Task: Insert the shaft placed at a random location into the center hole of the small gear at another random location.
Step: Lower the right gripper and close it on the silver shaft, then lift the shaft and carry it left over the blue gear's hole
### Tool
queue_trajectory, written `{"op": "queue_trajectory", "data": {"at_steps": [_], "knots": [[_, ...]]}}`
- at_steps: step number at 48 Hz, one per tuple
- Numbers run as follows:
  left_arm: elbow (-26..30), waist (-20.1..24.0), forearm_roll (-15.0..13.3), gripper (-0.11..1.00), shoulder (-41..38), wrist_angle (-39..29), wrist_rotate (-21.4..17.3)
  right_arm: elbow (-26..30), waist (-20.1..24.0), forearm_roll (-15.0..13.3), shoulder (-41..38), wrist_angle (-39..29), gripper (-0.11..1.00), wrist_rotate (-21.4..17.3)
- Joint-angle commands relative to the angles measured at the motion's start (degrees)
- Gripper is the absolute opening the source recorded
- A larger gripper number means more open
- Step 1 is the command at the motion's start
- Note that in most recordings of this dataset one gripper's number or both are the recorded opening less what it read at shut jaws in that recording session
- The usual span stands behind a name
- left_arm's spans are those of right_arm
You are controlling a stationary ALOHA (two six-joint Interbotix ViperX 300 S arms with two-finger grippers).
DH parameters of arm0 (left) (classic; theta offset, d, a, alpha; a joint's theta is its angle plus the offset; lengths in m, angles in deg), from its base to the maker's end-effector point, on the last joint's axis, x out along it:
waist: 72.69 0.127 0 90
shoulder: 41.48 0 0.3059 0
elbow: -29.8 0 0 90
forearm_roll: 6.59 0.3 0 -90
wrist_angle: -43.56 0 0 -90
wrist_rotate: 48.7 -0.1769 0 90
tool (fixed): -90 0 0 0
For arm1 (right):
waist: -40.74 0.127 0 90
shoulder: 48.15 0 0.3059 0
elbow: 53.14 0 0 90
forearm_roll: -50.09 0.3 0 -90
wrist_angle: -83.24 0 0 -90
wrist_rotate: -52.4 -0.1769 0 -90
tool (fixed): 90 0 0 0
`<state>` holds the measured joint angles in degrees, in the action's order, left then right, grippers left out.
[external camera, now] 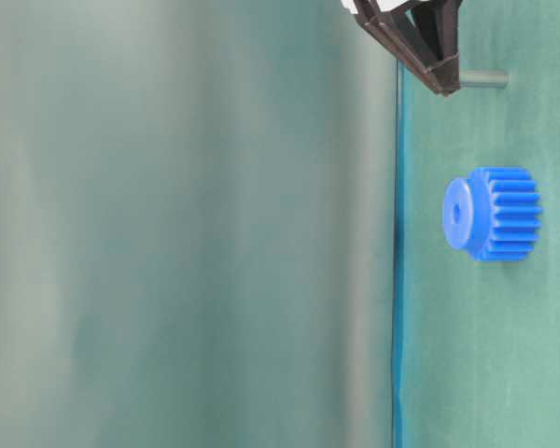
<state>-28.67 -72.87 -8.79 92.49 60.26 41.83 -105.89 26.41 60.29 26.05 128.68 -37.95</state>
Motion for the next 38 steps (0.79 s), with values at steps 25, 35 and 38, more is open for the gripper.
{"op": "queue_trajectory", "data": {"at_steps": [25, 35, 38], "knots": [[0.53, -0.09, -0.26, 0.00, -0.26, 0.26, 0.44, 3.87, 0.00, -0.18, 17.58, -17.75, 0.14, 0.53], [0.53, -0.09, -0.35, 0.00, -0.26, 0.26, 0.44, 4.57, 0.26, -0.18, 16.96, -17.75, 0.14, 0.53], [0.62, -0.09, -0.35, 0.00, -0.26, 0.26, 0.44, 5.45, 0.53, -0.18, 16.26, -17.75, 0.14, 0.44]]}}
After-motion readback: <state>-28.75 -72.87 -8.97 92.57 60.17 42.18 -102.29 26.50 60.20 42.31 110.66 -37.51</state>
